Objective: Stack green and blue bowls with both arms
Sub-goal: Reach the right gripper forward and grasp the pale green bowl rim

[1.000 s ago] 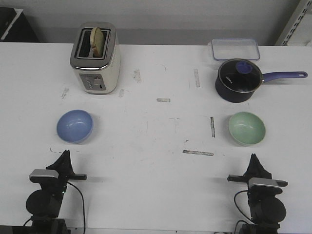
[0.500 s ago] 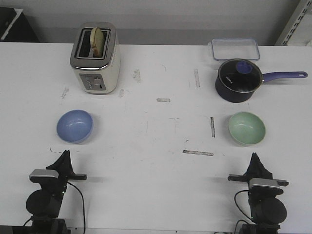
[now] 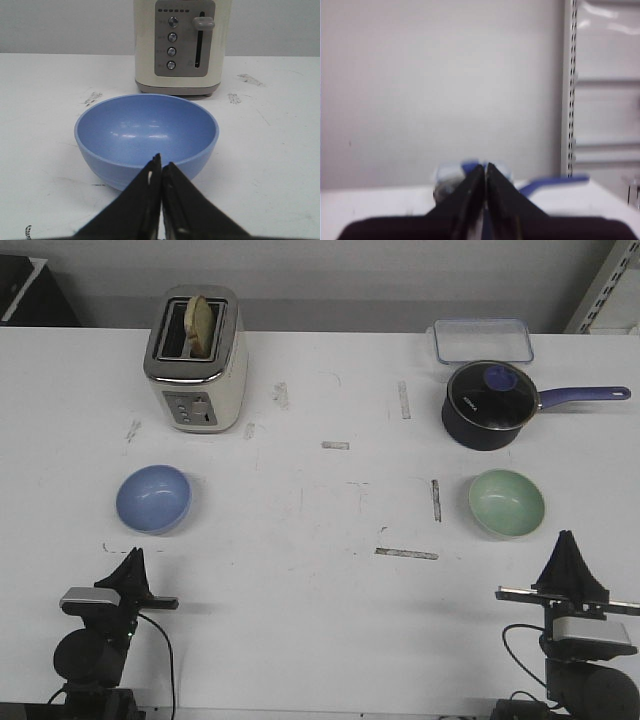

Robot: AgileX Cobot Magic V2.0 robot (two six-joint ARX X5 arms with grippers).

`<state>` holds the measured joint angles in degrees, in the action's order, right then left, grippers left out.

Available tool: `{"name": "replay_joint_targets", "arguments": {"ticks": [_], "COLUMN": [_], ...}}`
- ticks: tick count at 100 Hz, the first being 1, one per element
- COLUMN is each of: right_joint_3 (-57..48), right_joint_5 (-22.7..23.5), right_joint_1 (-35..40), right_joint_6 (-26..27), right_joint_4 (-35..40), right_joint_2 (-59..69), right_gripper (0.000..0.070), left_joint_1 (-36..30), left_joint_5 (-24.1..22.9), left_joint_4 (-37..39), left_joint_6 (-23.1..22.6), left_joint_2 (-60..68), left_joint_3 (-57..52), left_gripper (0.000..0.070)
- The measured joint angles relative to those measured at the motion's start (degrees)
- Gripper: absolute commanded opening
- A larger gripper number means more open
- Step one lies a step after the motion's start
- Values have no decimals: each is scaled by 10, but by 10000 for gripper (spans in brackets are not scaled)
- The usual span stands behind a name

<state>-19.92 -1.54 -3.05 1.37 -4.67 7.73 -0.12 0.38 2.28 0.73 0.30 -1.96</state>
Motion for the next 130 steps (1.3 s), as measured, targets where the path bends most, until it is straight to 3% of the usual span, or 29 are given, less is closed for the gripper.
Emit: {"name": "replay_joint_targets", "arguments": {"ticks": [14,18,28,35,50,65,85,111,117,130], "right_joint_3": [-139,-178,-276,-342,-442,-458,-458,-458,-458,-458], "right_joint_5": [0,0,0,0,1,17,72,75,75,75], "right_joint_1": [0,0,0,0,-9,-46,-103,-124,-124,-124], "right_joint_6": [0,0,0,0,-7,-22,-40,-51,-57,-61], "right_joint_4": [86,114,195,256,379,435,460,459,455,442], "right_joint_2": [117,154,245,308,434,537,647,770,787,809], "right_gripper": [48,116,359,434,434,433,431,398,349,130], "left_joint_1": [0,0,0,0,0,0,0,0,0,0], "left_joint_5": [0,0,0,0,0,0,0,0,0,0], "left_joint_4": [0,0,0,0,0,0,0,0,-1,0], "left_joint_6": [0,0,0,0,0,0,0,0,0,0], "left_joint_2": [0,0,0,0,0,0,0,0,0,0], "left_joint_3": [0,0,0,0,0,0,0,0,0,0], "left_gripper": [2,2,2,2,2,2,2,2,2,2]}}
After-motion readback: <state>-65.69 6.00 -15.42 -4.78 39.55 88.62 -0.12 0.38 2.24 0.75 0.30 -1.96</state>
